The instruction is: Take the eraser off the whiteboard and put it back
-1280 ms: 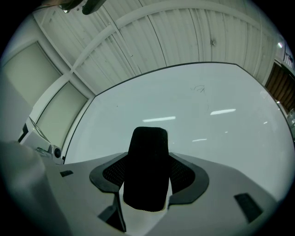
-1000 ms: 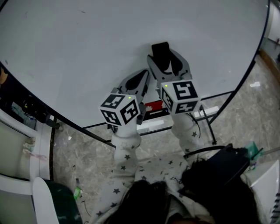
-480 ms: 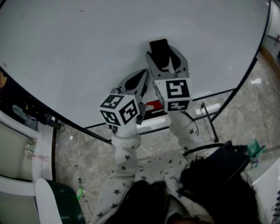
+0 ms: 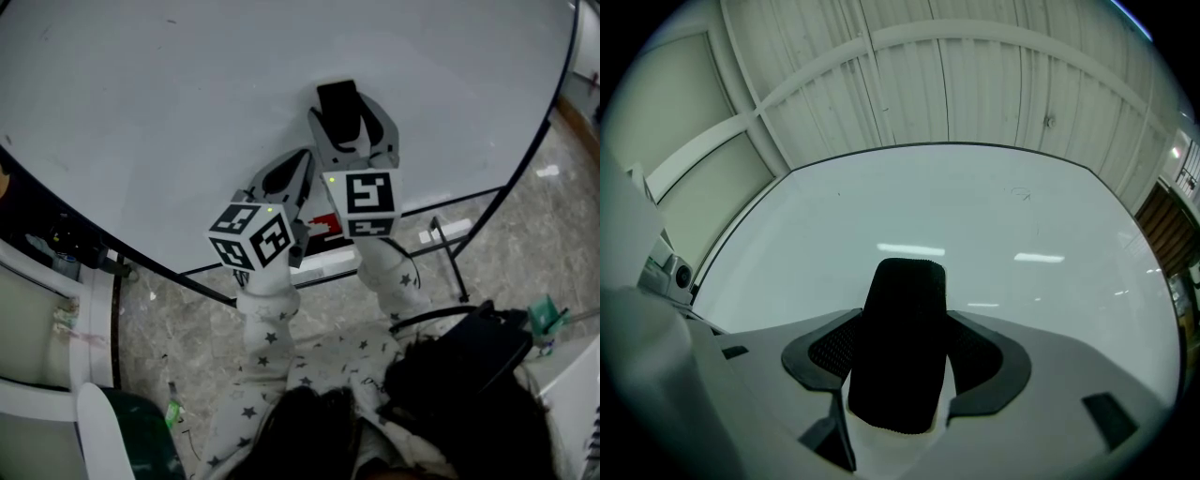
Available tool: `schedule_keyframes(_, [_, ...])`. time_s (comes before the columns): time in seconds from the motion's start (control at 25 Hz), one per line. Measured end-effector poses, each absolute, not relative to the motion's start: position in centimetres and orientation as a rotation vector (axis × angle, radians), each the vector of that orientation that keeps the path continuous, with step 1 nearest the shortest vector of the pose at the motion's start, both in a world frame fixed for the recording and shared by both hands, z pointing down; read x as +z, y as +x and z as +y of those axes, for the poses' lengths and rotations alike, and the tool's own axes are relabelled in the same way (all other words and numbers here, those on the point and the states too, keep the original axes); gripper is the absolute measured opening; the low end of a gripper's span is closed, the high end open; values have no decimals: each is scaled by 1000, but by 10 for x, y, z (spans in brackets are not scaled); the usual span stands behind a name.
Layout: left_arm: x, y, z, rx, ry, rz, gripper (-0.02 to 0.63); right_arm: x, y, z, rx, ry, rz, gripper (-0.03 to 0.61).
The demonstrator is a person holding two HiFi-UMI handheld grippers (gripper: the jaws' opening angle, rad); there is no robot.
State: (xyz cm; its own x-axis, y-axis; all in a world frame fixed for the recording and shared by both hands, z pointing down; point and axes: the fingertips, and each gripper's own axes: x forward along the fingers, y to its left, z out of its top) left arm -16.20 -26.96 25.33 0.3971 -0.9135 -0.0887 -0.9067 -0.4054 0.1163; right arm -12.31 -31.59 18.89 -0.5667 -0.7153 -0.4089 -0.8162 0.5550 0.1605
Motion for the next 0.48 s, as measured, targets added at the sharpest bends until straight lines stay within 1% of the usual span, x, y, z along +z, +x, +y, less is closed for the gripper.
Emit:
schedule_keyframes(0.28, [255,-158,-270,-217,2576,-1677,2,188,-119,-317,446,-1215,2488,264])
schedule_keyframes(0.36, [257,-158,-270,-217,2571,-1676,2,188,-121,-315,432,-1183,2504,322])
schedule_keyframes(0.4, [258,-157,-270,-217,2568,-1676,2,188,-121,-315,432,-1175,2508,338])
schedule_keyframes(0.48, [259,-156,-269,-217,2564,-1676,2,189,-121,-315,451,-1187,2509,341])
